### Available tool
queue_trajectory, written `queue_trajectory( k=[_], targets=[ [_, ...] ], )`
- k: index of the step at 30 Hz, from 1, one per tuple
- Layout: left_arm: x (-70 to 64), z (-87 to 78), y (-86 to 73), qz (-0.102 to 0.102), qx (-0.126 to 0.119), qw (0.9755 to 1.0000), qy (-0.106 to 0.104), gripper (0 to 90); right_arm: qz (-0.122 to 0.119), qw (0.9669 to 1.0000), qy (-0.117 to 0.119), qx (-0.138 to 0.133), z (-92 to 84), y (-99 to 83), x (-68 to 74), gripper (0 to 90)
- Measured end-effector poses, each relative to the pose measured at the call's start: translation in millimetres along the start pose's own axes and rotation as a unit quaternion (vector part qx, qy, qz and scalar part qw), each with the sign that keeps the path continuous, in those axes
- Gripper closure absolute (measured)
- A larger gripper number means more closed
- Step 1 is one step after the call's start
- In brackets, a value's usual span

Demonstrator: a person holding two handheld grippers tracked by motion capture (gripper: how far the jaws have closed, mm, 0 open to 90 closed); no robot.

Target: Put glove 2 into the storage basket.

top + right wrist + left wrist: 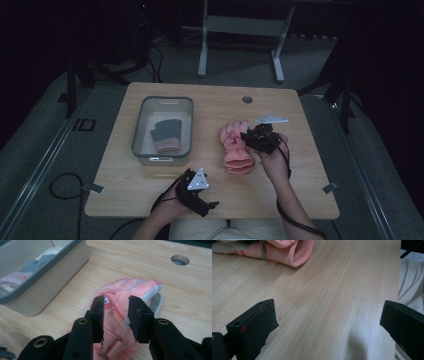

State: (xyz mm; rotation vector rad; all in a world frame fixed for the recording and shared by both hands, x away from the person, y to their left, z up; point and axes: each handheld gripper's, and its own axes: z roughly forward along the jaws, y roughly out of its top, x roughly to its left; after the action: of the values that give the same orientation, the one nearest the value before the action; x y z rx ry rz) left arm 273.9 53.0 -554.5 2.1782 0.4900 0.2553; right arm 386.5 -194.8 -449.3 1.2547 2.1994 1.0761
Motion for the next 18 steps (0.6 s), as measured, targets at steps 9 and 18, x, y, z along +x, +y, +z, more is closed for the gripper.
queue_trajectory(
  k=[9,18],
  targets=[
    [-1.4,-18.1,27.5,-0.019,-0.050,0.9967,0.061,0.4,-0.030,0.9996,0.003,0.000,-13.0,-8.7,-24.7,62.6],
    [17.7,-25.4,68.0,-0.044,-0.043,0.9961,0.063,2.7,-0.053,0.9985,0.014,-0.003,-15.5,-13.3,-38.3,63.5]
  ],
)
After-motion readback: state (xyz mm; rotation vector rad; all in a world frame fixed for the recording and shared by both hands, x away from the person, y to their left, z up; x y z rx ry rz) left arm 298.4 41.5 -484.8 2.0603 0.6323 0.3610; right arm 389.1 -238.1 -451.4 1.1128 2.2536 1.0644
